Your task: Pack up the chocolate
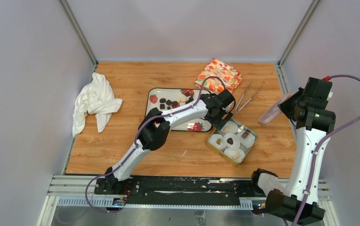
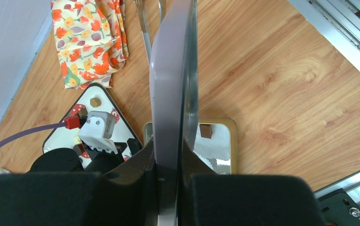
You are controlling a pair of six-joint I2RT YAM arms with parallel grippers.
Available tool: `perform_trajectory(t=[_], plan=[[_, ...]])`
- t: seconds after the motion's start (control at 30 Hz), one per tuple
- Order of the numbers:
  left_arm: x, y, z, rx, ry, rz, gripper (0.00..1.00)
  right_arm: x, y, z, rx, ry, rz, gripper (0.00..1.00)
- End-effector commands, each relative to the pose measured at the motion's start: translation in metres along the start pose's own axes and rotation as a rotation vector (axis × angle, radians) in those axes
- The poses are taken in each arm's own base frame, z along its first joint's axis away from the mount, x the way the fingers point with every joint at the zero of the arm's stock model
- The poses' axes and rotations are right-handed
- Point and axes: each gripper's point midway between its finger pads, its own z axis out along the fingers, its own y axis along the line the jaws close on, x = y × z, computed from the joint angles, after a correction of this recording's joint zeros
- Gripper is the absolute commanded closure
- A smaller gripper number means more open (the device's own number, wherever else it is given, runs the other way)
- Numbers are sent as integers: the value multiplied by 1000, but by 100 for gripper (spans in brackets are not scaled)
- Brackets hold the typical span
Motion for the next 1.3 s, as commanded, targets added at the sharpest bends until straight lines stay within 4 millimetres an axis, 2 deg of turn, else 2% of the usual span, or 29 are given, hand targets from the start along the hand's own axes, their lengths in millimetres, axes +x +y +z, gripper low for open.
perform_trajectory(t=[0.0,0.47,0.63,0.77,0.83,0.97,1.03,1.13,1.27], plan=[[4,29,-11,-135,6,80,14,4,7,-4,-42,4,9,100],[-6,82,-16,-261,-7,58,13,28,26,8,-163,167,-59,100],[-12,85,-18,-212,-15,48,12,37,42,8,-274,228,-92,100],[-18,62,-41,-55,-40,50,7,40,45,3,-313,225,-130,100],[-20,49,-60,27,-58,58,4,40,49,-2,-348,213,-151,100],[-25,41,-102,111,-96,65,0,51,65,-8,-486,232,-149,100],[-26,43,-120,174,-106,27,0,58,72,-7,-552,249,-129,100],[-28,59,-141,307,-116,-105,0,74,89,-6,-708,304,-62,100],[-34,81,-146,427,-135,-246,0,95,111,-9,-911,359,69,100]])
